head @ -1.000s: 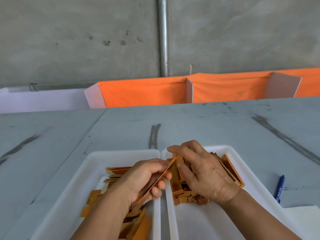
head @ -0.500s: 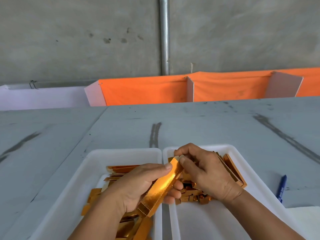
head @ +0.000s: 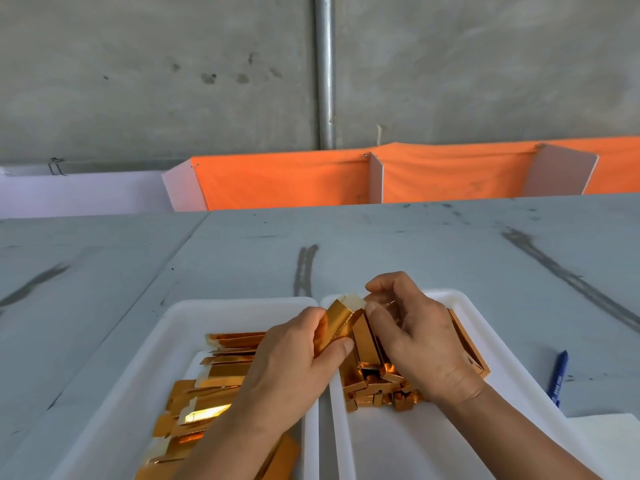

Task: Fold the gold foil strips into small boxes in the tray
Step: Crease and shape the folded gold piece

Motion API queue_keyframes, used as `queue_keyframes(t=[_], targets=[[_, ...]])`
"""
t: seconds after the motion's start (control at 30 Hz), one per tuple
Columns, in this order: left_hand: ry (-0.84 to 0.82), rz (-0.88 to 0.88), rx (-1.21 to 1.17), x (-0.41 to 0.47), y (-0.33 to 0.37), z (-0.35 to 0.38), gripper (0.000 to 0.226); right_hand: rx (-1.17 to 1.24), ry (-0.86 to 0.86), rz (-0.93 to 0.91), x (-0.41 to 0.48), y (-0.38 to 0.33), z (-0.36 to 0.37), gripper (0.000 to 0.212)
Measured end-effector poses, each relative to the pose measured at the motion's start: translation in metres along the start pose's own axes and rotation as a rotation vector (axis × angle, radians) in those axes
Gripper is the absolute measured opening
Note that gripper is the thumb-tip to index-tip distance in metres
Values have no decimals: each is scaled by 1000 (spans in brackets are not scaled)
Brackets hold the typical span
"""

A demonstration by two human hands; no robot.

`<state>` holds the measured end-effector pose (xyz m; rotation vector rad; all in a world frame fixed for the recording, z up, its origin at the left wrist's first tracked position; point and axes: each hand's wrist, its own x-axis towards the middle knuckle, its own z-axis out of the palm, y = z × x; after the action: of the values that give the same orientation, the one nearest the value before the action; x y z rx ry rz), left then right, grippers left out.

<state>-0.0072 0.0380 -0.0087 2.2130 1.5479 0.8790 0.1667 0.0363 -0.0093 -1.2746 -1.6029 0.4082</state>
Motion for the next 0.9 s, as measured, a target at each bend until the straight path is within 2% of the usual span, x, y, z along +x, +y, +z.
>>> queue_keyframes(t=[0.17, 0.23, 0.3, 0.63, 0.9], targets=[[50, 7, 65, 0, 0, 7, 29, -134, 74, -96, -2, -2, 3, 11], [60, 19, 80, 0, 0, 9, 30, -177, 66, -113, -2, -1, 4, 6], [71, 31, 104, 1, 0, 11, 30, -212, 41, -110, -1, 0, 5, 10], [116, 69, 249, 0, 6, 17, 36, -199, -18, -119, -2, -3, 4, 14], [191, 100, 422, -1, 11, 17, 39, 199, -187, 122, -1, -5, 4, 13]])
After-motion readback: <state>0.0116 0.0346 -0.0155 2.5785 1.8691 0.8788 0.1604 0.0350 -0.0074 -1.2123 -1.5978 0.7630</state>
